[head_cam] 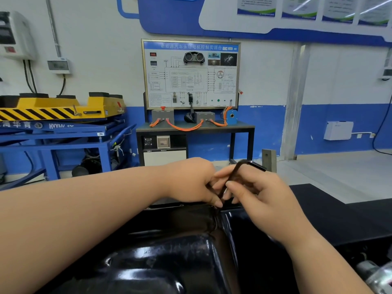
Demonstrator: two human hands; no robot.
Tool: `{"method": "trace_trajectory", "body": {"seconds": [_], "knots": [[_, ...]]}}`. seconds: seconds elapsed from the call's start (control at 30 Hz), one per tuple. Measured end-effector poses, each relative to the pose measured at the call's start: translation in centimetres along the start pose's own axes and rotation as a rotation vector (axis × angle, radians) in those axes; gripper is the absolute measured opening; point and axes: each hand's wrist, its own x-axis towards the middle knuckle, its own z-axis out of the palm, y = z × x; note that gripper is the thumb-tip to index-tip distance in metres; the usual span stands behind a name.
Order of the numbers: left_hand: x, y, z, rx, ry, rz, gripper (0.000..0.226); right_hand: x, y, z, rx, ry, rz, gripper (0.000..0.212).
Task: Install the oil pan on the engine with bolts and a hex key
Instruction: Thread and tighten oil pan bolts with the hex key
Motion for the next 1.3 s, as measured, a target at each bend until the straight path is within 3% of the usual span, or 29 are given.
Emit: {"method": "trace_trajectory", "body": {"seconds": [0.17, 0.27, 0.37, 0.53, 0.7, 0.83, 0.93, 1.0, 1.13, 1.3], "knots": [[0.0, 0.08, 0.13, -0.014, -0.003, -0.026, 0.025, 0.1, 0.09, 0.41, -0.057, 0.13, -0.008, 0.002], [-0.05, 0.22, 0.09, -0.043, 0.005, -0.026, 0.038, 0.21, 0.11, 0.68, -0.065, 0.165, 0.047, 0.017], [-0.04, 0.21, 0.08, -0.038, 0.0, -0.018, 0.024, 0.12, -0.18, 0.46, 0.005, 0.102, 0.03, 0.007], [0.06, 0.05, 0.12, -0.011, 0.011, -0.005, 0.022, -0.11, -0.36, 0.22, 0.03, 0.04, -0.019, 0.025], [0.1, 0.02, 0.18, -0.002, 0.009, -0.025, 0.031, 0.06, 0.0, 0.64, 0.024, 0.144, 0.001, 0.003], [0.07, 0.13, 0.14, -0.026, -0.003, -0.026, 0.029, 0.19, -0.1, 0.84, 0.094, 0.182, 0.061, 0.03], [0.02, 0.1, 0.11, -0.035, 0.006, -0.021, 0.026, 0.02, -0.06, 0.56, 0.188, 0.109, 0.047, 0.01], [0.03, -0.02, 0.18, -0.024, 0.014, -0.029, 0.025, -0.16, -0.04, 0.43, 0.179, 0.063, 0.024, 0.023], [0.17, -0.21, 0.24, -0.003, 0.016, -0.048, 0.028, 0.12, -0.14, 0.56, 0.128, 0.091, 0.012, 0.017], [0.16, -0.09, 0.28, -0.002, 0.012, -0.06, 0.03, 0.22, 0.03, 0.94, 0.097, 0.19, 0.048, 0.028]]}}
